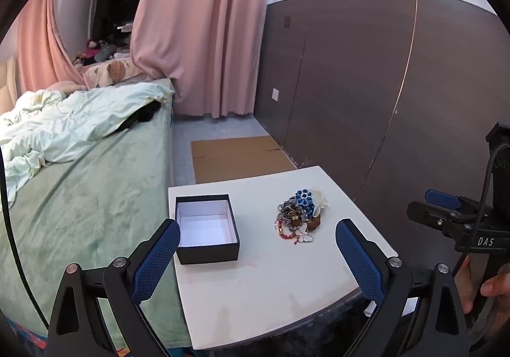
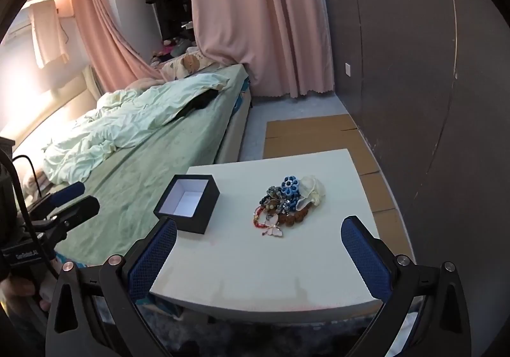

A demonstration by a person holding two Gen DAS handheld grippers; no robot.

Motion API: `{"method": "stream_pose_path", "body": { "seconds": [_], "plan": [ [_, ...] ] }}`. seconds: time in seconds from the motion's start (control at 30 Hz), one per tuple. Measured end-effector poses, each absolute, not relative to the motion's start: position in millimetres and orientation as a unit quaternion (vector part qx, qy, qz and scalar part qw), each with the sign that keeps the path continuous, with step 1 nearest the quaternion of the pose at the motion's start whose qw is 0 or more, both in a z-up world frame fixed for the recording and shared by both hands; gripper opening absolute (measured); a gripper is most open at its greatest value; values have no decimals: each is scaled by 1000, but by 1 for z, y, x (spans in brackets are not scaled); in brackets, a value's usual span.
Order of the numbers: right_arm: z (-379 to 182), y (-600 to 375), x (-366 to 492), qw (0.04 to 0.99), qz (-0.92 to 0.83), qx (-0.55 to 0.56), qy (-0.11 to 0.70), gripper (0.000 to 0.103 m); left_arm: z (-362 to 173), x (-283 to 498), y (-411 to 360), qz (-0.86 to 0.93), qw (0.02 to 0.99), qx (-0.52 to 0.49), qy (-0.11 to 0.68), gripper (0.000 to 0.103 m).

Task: Organize jewelry
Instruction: 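Move both tools toward the jewelry pile beside the black box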

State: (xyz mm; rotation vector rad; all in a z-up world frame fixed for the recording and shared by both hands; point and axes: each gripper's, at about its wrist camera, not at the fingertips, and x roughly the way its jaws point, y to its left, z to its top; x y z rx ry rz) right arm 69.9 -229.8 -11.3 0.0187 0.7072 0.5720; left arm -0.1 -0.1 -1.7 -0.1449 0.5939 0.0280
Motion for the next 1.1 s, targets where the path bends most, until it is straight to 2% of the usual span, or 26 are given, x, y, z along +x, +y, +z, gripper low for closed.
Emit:
{"method": "stream_pose_path", "body": {
  "seconds": [1.1],
  "plan": [
    [-18,-225,68,896,271,-2,352,103,0,-3,-2,-7,953,-77,292,98]
  ]
}}
